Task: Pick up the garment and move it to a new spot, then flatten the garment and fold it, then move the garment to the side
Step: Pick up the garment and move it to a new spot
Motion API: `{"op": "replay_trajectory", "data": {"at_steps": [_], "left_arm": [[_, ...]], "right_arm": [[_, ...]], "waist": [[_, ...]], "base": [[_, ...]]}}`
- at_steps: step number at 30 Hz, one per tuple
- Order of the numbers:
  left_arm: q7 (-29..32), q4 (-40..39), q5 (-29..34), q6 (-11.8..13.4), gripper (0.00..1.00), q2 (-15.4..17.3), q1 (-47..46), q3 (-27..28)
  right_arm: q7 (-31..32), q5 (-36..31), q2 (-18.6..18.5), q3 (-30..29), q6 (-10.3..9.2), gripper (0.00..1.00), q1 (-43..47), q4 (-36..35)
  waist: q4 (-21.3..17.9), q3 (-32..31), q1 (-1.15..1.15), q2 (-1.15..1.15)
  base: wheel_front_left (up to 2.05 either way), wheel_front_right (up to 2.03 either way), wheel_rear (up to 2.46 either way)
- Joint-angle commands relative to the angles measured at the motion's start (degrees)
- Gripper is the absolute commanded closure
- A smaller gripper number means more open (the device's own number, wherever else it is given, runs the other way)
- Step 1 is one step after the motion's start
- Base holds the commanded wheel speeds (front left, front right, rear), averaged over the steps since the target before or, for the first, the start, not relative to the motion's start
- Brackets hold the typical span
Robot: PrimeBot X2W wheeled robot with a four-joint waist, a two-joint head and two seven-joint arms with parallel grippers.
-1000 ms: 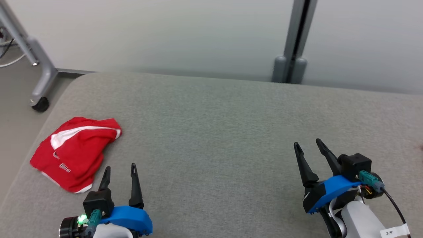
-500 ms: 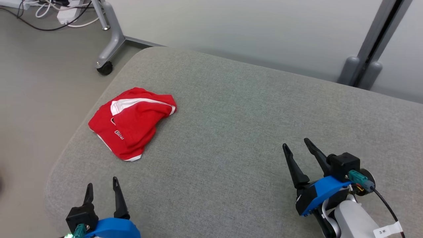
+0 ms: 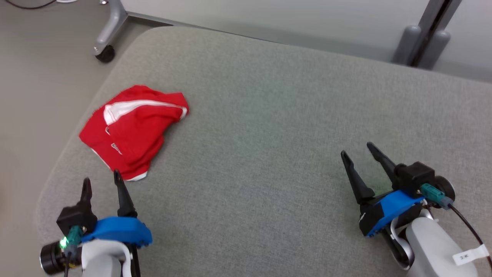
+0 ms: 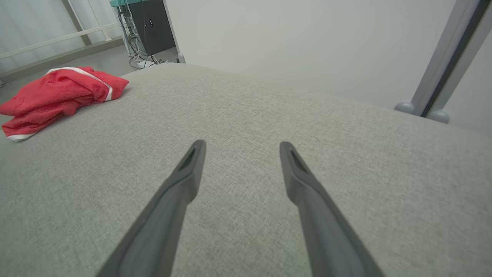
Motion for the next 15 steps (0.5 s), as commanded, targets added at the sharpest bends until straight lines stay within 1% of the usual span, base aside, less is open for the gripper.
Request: {"op": "replay_trajectory", "data": {"at_steps": [1,5,8,11,15], "left_arm": [[0.00,0.39,0.46,-0.57,0.00,-0.02,-3.41,0.80],[0.01,0.95,1.11,-0.87,0.00,0.00,-7.15,2.14],[0.00,2.42,1.32,-1.77,0.00,-0.02,-11.09,3.17],[0.00,5.05,1.52,-2.49,0.00,0.03,-14.77,4.47],[0.00,10.15,1.55,-2.44,0.00,0.45,-19.83,6.60]], "right_arm": [[-0.01,0.73,-1.46,0.69,0.00,0.00,-1.39,-1.30],[-0.01,1.01,-3.12,1.50,0.00,0.00,-2.23,-3.11],[-0.01,1.90,-4.66,1.73,0.00,0.00,-2.91,-4.86],[-0.01,2.58,-6.16,2.61,0.00,0.00,-3.63,-6.67],[-0.01,3.73,-8.39,2.40,0.00,0.00,-4.59,-8.55]], "waist": [[-0.43,1.83,-0.01,0.00],[-1.27,4.13,-0.01,0.00],[-2.05,6.40,-0.01,0.00],[-2.98,8.57,-0.01,0.00],[-3.82,11.53,-0.01,0.00]], "base": [[0.00,0.00,0.00],[0.00,0.00,0.00],[0.00,0.00,0.00],[0.00,0.00,0.00],[0.00,0.00,0.00]]}}
